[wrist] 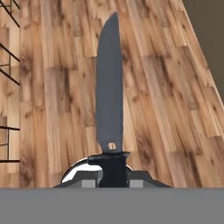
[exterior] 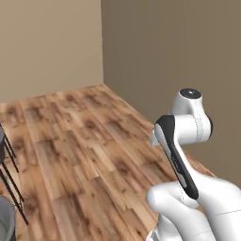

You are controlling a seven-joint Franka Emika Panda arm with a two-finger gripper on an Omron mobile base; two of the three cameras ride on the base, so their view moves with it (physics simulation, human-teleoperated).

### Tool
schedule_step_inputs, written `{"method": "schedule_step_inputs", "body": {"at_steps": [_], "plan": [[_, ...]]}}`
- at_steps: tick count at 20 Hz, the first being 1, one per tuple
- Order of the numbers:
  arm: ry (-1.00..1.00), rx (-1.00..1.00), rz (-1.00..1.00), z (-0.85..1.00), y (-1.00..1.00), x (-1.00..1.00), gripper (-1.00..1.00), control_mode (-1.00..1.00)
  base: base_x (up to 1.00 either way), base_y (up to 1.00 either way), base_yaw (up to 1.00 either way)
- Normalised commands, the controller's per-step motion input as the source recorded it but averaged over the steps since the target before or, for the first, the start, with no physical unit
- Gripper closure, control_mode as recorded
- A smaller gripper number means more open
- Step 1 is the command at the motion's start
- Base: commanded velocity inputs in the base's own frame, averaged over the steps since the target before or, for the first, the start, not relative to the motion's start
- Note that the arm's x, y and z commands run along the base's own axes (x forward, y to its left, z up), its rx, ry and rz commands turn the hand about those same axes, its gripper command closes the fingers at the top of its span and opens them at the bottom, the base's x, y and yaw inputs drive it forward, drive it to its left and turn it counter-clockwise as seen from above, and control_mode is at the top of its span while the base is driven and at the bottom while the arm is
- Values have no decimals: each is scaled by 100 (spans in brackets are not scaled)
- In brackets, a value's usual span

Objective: Retrieve the butter from the fridge and place it on a plate on the dining table. Then retrieve the butter knife by the fridge and place it near the plate.

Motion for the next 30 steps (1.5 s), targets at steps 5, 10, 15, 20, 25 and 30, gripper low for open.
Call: {"method": "schedule_step_inputs", "body": {"at_steps": [5, 10, 15, 20, 25, 30], "plan": [[0, 0, 0, 0, 0, 0, 100, 100, 100, 24, 0], [0, 0, 0, 0, 0, 0, 100, 100, 100, 16, 1], [0, 0, 0, 0, 0, 0, 100, 100, 100, 16, 1], [0, 0, 0, 0, 0, 0, 100, 100, 100, 15, 4], [0, 0, 0, 0, 0, 0, 100, 100, 100, 11, 6], [0, 0, 0, 0, 0, 0, 100, 100, 100, 3, 13]]}}
